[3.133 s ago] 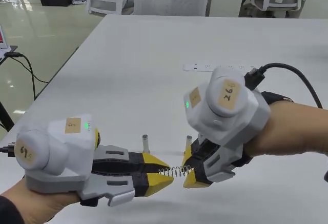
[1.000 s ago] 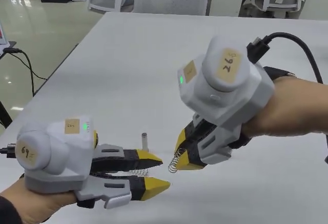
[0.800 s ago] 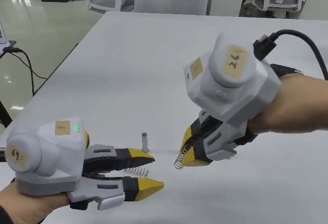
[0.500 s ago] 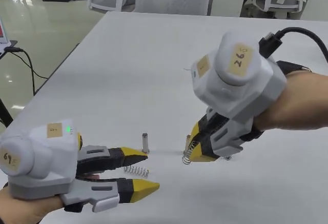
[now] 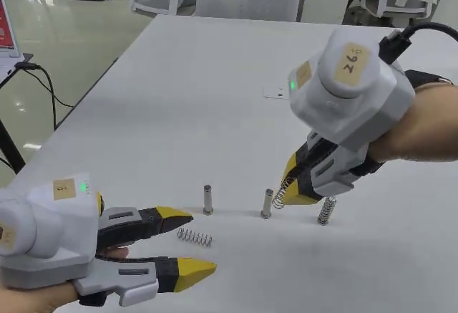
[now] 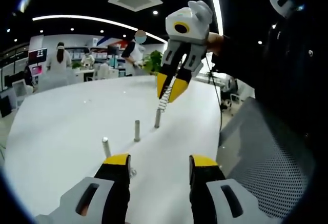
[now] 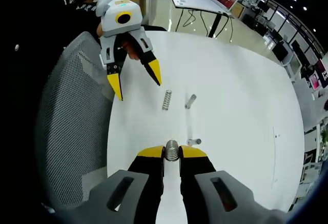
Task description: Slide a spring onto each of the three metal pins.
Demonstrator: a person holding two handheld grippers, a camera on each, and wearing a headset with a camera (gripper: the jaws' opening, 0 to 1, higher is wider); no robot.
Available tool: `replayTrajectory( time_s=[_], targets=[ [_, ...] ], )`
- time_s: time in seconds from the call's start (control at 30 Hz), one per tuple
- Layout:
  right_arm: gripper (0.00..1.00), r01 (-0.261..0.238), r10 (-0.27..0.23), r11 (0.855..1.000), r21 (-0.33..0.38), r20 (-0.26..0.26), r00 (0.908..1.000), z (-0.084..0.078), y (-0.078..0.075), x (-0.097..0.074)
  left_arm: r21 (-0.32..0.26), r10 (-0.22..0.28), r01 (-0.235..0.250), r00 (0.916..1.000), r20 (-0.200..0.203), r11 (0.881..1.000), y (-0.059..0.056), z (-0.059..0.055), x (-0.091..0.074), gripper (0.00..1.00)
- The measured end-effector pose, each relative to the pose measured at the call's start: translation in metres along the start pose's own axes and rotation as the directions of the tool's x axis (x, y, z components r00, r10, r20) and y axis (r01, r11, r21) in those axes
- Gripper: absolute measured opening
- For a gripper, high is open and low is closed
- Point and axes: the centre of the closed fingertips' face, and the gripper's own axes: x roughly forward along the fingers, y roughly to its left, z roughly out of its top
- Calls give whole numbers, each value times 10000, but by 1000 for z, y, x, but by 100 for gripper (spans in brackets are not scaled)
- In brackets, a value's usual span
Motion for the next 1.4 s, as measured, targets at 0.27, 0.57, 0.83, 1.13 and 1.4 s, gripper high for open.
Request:
replayTrajectory(
  time_s=[0.27, 0.57, 0.83, 1.13, 1.4],
  targets=[
    [8, 114, -116, 9999, -95, -305, 9995, -1, -16, 6, -20, 106, -106, 9999, -49, 9999, -3, -3, -2, 42],
    [8, 361, -397, 9983, -467, -788, 9961, -6, -36, 21, -4, 101, -101, 9999, -32, 9999, -6, -3, -2, 44],
    [8, 173, -214, 9990, -414, -998, 9948, -10, -43, 36, -7, 145, -145, 9999, -35, 9999, -5, -3, -2, 44],
    [8, 52, -89, 9994, -330, -1126, 9936, -13, -45, 42, -19, 180, -180, 9998, -32, 9998, -4, -4, -2, 44],
    [8, -46, 11, 9996, -291, -1202, 9928, -14, -47, 47, -9, 192, -192, 9998, -26, 9998, -3, -5, -3, 43]
  ],
)
